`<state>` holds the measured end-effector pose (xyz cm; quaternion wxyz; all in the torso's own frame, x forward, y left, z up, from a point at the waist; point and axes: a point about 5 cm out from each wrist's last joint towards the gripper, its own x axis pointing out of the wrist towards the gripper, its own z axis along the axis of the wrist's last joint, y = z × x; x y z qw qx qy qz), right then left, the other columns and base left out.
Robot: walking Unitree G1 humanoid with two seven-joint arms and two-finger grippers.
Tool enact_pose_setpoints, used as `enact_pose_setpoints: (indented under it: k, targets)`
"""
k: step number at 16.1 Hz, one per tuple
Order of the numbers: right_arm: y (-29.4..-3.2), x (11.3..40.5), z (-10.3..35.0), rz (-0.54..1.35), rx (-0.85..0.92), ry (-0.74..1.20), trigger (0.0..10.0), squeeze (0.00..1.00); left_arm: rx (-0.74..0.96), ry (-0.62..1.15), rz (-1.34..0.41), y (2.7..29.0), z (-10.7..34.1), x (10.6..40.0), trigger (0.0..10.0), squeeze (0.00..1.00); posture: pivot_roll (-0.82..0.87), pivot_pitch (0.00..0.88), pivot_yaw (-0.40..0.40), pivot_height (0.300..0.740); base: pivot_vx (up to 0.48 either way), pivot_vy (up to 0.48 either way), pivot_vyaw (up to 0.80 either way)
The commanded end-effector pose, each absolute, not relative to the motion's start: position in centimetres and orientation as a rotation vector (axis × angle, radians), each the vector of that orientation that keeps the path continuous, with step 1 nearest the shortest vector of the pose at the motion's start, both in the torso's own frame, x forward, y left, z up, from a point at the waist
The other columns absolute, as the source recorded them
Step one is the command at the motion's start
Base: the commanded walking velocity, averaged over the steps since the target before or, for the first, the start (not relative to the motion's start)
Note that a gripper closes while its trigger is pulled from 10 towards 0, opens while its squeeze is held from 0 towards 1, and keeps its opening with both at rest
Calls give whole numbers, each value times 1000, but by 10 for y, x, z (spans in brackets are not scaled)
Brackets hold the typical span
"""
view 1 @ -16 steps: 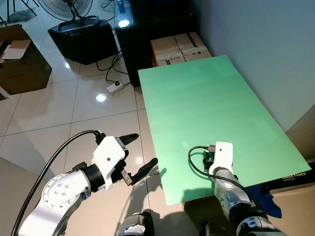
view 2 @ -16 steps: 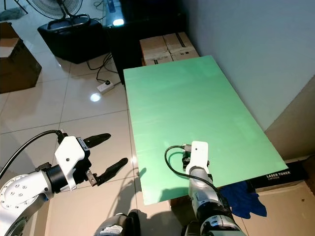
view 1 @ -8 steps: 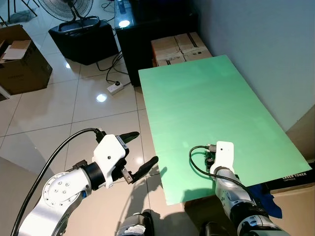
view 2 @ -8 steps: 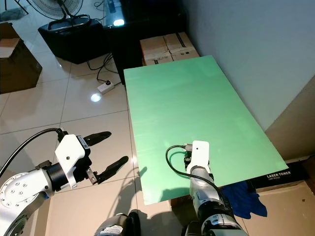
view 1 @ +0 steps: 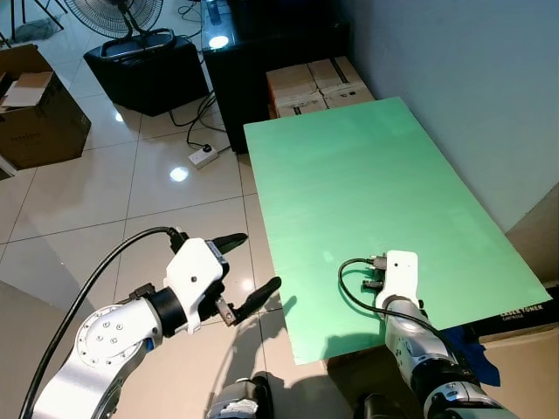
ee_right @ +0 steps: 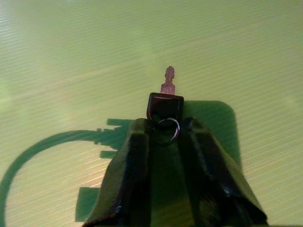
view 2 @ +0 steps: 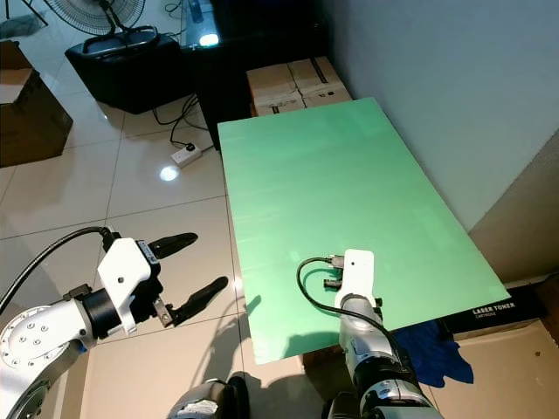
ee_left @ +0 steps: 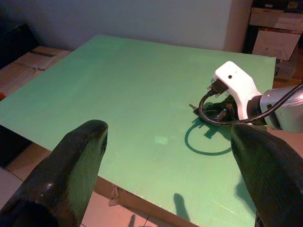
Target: Hang keys on a hook
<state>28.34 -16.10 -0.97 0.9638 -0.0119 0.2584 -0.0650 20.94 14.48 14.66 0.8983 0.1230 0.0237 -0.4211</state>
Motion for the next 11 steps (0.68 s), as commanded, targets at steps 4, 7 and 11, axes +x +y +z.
enact_pose_setpoints:
  k: [4, 7, 11]
  targets:
    - [-157, 273, -21, -131, -3, 593, 0, 0, 265, 72, -872, 148, 144, 209, 10000, 0, 137, 148, 148, 740, 0, 0, 0]
    - [-158, 273, -21, -136, -8, 583, 0, 0, 264, 75, -872, 148, 143, 207, 10000, 0, 137, 147, 148, 740, 0, 0, 0]
    - [-158, 272, -20, -138, -21, 563, 0, 0, 260, 80, -868, 147, 141, 206, 10000, 0, 128, 142, 146, 740, 0, 0, 0]
